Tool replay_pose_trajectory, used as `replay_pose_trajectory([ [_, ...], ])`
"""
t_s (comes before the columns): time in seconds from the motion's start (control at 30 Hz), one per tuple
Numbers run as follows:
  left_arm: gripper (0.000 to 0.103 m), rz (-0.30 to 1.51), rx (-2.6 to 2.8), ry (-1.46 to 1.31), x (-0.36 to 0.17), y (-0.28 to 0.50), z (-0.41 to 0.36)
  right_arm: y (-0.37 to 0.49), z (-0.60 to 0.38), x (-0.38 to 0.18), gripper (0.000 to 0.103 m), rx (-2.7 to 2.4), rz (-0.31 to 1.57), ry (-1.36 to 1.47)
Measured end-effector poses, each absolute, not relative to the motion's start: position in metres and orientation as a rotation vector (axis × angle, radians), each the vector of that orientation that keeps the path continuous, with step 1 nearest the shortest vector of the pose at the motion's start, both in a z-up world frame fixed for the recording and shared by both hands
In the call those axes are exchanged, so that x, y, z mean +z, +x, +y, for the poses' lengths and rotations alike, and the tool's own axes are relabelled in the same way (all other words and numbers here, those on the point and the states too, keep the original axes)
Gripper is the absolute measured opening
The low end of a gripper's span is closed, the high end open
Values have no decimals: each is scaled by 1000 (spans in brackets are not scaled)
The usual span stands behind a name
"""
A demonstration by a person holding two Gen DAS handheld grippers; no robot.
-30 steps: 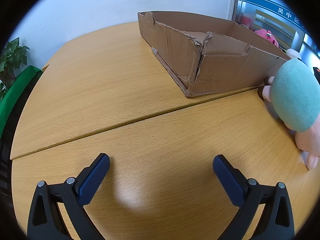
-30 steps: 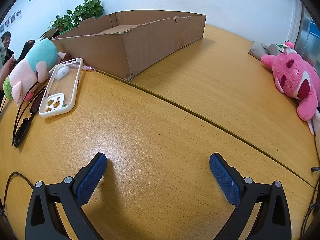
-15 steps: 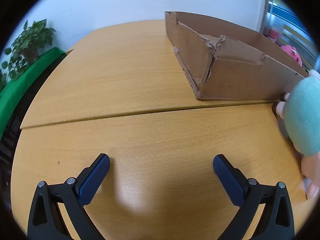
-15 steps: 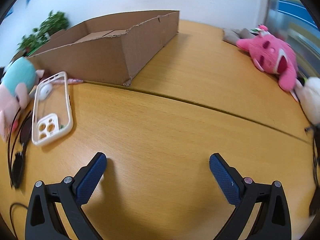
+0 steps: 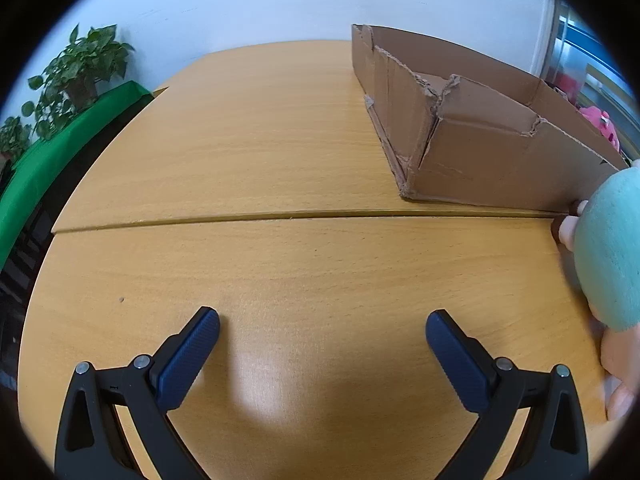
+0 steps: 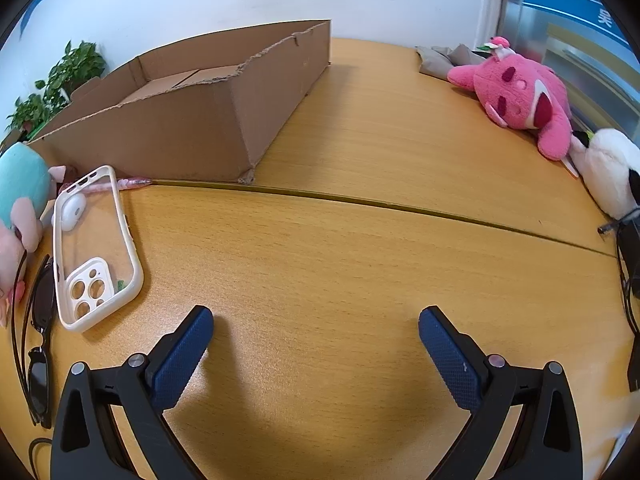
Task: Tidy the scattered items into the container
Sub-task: 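Move both tools toward the teal-and-pink plush toy beside the box, then close the right gripper on the teal-and-pink plush toy and lift it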
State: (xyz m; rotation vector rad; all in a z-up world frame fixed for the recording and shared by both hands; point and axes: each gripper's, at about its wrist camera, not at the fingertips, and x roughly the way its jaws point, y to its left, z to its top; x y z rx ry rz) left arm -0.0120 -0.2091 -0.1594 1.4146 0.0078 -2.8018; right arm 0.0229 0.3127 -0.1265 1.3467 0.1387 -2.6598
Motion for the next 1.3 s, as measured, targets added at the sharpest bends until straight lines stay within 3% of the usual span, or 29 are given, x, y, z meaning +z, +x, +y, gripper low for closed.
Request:
replay_pose_trajectory([
  [0.23,102,279,-2875,1218,-100,35,-192,43,320,-99,103,-2687,-124,1279],
  [0.37,102,328,-3017,1135,-46,45,-167,61,296,-59,103,-2694,-133,1112],
  [0.5,102,412,-3148,1165,-26,40,-134,75,243,-23,103,-2581,-130,953],
  [0.6,102,485,-3176,1262,-30,23,-111,92,194,-10,103,-2511,-92,872],
  [0.77,102,460,-3139,1477,-65,5,-73,117,120,-18,103,-2358,-3,851],
  [0.9,102,548,-3130,1594,-80,3,-63,118,84,-38,103,-2300,32,910],
  [1.3,102,583,-3135,1752,-91,3,-49,90,39,-101,100,-2252,162,1165],
])
